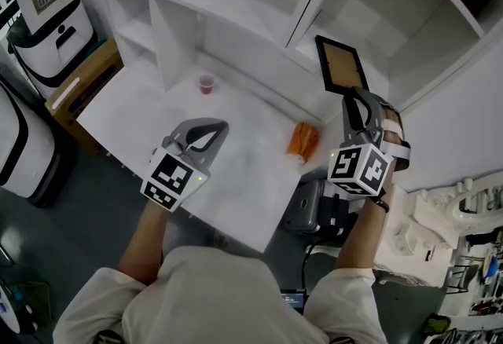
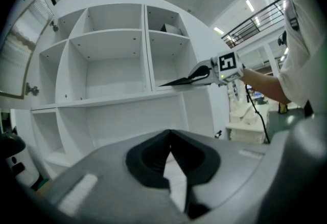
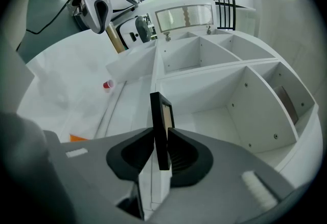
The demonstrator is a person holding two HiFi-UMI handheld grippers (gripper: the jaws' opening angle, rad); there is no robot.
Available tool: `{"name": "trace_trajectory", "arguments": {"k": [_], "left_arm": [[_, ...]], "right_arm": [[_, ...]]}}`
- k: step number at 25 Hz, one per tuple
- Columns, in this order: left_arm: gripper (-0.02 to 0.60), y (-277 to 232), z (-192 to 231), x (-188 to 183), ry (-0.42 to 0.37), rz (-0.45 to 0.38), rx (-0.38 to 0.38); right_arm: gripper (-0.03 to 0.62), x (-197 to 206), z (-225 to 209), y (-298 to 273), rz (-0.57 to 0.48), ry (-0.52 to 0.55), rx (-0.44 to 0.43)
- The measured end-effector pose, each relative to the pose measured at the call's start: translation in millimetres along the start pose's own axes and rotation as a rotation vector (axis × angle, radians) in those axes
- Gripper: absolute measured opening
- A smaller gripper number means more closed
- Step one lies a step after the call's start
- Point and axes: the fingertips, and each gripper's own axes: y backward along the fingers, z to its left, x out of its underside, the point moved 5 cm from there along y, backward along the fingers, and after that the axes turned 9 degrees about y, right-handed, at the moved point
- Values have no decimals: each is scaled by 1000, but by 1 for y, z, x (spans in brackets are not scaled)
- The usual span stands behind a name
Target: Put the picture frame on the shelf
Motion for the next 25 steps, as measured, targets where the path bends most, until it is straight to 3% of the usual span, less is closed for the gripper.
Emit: {"name": "trace_trajectory", "arguments": {"k": [12, 25], "left_arm": [[3, 1, 4, 0, 4, 4, -20], [3, 3, 14, 5, 10, 19, -55]], "right_arm": [[116, -4, -1, -17, -9, 6, 5], [241, -1, 8, -43, 23, 10, -22]]}}
